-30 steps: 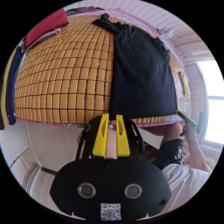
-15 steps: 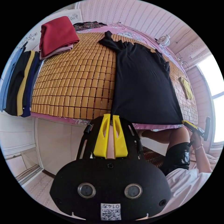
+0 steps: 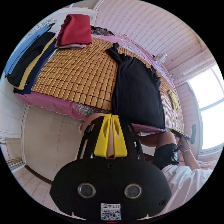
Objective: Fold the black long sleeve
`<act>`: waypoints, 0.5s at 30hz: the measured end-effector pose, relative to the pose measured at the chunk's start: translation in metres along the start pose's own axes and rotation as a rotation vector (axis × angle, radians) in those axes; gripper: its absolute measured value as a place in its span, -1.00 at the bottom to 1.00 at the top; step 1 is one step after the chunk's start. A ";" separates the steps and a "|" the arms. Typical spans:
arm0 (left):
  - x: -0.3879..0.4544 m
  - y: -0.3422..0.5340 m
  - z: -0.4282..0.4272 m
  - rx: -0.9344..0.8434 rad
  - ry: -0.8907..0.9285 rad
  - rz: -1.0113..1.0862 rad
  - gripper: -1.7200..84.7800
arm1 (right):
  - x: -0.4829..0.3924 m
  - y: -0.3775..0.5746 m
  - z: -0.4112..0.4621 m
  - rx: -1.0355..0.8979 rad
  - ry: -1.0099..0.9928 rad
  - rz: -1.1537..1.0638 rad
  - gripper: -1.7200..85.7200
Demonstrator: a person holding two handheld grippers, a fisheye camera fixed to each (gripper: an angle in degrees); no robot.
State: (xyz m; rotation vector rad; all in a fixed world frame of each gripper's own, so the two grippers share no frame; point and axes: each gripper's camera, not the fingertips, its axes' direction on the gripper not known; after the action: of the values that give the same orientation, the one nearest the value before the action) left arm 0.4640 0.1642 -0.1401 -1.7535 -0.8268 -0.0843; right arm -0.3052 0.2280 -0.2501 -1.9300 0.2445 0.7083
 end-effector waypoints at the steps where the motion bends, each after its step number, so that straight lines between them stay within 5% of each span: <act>1: 0.008 0.010 -0.011 0.020 -0.005 0.019 -0.98 | -0.002 0.014 -0.009 0.060 -0.008 -0.010 -0.93; 15: 0.196 0.140 -0.085 0.184 -0.221 0.544 -0.98 | -0.024 0.153 -0.056 0.411 0.069 0.005 -0.98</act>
State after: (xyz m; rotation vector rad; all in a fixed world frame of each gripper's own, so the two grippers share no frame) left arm 0.7192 0.1698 -0.1353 -1.7725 -0.4685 0.5376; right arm -0.3748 0.1053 -0.3350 -1.5615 0.4048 0.5457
